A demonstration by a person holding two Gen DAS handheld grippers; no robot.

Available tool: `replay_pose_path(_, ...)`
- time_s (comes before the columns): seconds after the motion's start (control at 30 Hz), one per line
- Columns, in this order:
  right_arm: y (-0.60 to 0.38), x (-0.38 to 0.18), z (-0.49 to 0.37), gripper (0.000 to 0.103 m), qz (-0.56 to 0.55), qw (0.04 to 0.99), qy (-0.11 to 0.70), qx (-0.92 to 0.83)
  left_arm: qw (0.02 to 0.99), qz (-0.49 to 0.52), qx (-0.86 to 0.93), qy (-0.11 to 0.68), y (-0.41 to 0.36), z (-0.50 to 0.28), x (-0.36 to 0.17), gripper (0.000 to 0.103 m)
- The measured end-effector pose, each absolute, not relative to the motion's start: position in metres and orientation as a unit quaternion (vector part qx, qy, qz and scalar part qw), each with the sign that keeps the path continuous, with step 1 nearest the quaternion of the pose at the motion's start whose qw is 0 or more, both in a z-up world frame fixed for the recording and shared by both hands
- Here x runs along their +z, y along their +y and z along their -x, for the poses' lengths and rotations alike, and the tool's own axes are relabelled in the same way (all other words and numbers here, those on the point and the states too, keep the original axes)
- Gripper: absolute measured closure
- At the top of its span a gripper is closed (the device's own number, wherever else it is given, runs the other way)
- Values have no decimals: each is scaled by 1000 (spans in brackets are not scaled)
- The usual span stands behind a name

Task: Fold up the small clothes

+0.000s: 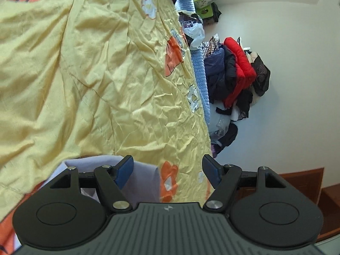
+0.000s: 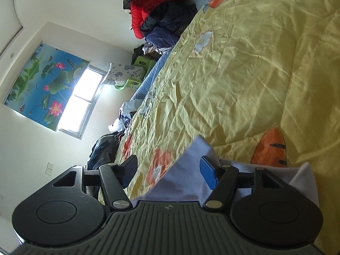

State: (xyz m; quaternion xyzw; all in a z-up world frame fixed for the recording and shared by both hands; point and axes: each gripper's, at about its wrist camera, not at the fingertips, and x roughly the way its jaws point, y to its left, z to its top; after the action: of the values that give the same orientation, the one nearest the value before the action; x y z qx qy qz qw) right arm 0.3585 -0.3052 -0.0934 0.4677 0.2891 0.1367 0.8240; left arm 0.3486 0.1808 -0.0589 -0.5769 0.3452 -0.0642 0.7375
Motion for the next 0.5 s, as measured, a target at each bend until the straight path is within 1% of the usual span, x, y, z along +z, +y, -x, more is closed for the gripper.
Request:
replay_pose_path(0.07, -301, -85, -354, 36, -449, 835, 283, 143, 758, 546, -68, 350, 176, -343, -51, 32)
replay_pose_path(0.13, -291, -75, -349, 34, -422, 843, 286, 171, 781, 508, -80, 356, 168, -339, -43, 32)
replay_pose_path(0.17, -283, -71, -348, 31, -406, 844, 295, 191, 793, 484, -82, 360, 162, -337, -39, 32)
replay_pose_path(0.2, -275, -69, -349, 28, -391, 841, 308, 212, 807, 456, -82, 366, 155, -333, -36, 32)
replay_pose_path(0.33, -234, -72, -352, 27, -324, 818, 384, 280, 845, 353, -89, 391, 125, -317, -34, 31)
replay_pose_path(0.43, -231, -78, -352, 27, -300, 846, 387, 212, 861, 285, -98, 409, 105, -298, -41, 31)
replay_pose_path(0.5, -245, -77, -347, 28, -304, 870, 359, 146, 868, 249, -102, 418, 95, -285, -47, 31)
